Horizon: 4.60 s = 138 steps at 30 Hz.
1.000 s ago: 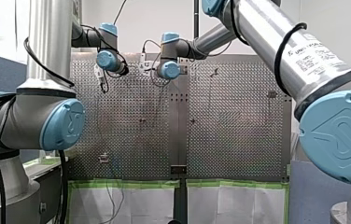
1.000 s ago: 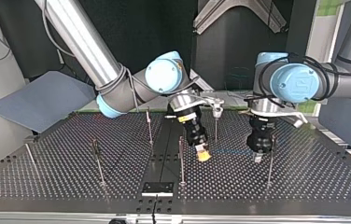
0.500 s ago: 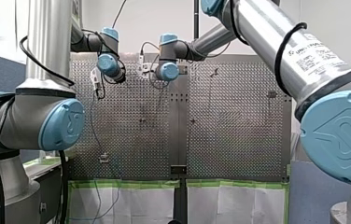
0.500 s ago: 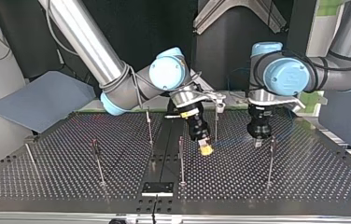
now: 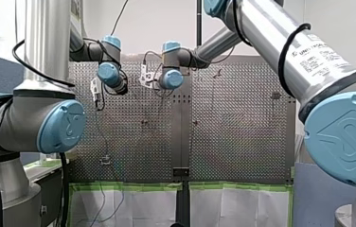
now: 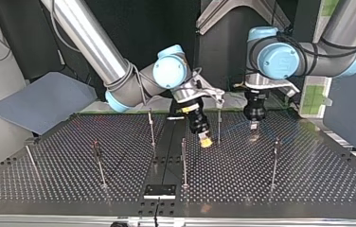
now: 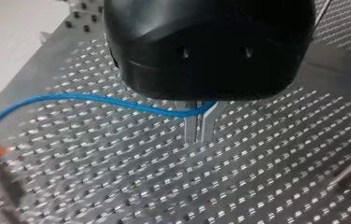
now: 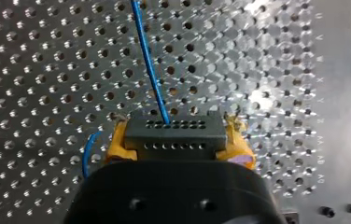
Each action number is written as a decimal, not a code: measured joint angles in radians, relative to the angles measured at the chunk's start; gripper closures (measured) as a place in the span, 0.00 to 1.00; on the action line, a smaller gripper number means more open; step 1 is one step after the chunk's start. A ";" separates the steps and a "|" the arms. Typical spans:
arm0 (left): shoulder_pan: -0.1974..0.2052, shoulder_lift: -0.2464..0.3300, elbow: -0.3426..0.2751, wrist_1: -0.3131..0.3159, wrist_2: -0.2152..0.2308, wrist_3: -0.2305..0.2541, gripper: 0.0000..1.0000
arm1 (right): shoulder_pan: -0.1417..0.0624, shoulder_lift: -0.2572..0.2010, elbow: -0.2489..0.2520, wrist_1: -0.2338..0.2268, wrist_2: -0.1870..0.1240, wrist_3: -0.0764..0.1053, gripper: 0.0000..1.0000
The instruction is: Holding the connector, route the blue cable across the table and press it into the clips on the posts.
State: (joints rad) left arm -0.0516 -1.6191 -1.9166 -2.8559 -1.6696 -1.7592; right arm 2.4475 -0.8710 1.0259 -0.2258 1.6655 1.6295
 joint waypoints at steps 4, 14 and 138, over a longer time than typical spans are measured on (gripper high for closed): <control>-0.011 -0.001 -0.037 0.038 0.003 -0.012 1.00 | -0.002 0.000 0.022 0.000 0.001 0.000 1.00; -0.027 -0.027 -0.078 0.087 -0.006 -0.024 1.00 | -0.005 0.001 0.117 -0.002 0.001 -0.002 1.00; 0.022 -0.444 0.146 0.185 -0.020 -0.044 0.00 | -0.172 0.046 0.227 -0.009 -0.145 0.018 1.00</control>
State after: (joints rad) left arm -0.0297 -2.0627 -1.7709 -2.6712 -1.6892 -1.8028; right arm 2.2752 -0.8247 1.2526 -0.2351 1.5201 1.6472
